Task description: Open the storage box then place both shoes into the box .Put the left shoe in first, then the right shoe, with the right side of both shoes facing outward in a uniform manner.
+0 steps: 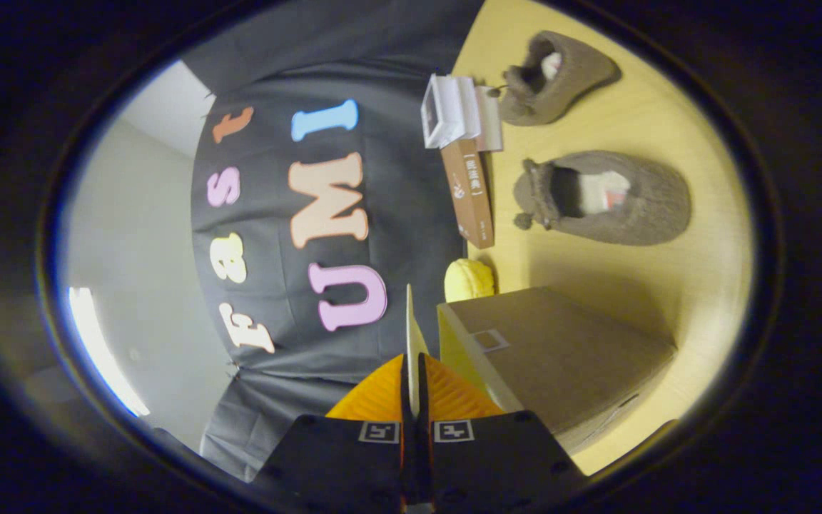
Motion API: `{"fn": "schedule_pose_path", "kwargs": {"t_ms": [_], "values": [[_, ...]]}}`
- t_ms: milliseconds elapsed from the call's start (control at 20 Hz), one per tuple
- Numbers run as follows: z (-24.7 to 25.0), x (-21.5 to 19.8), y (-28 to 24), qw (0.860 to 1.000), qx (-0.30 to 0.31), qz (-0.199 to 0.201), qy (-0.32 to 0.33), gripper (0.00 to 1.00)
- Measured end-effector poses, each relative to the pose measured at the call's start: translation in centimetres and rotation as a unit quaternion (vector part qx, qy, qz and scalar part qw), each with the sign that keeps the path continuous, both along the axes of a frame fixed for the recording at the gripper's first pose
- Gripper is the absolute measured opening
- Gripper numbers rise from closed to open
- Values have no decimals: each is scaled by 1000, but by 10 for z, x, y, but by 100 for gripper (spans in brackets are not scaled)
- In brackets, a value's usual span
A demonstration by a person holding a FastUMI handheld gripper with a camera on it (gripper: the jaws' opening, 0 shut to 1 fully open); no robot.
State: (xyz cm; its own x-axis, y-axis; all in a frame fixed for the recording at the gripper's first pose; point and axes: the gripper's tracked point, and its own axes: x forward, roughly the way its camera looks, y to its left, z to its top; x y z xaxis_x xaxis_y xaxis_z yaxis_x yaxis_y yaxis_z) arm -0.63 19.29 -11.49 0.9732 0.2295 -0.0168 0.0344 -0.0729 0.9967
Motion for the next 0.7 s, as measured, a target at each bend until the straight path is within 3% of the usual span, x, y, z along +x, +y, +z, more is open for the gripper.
{"fn": "schedule_pose_path", "kwargs": {"t_ms": [200,450,700], "values": [[59,1,22,991,-109,35,-72,3],[111,3,69,966,-211,73,-128,4],[147,-2,129,935,-311,96,-143,5]]}}
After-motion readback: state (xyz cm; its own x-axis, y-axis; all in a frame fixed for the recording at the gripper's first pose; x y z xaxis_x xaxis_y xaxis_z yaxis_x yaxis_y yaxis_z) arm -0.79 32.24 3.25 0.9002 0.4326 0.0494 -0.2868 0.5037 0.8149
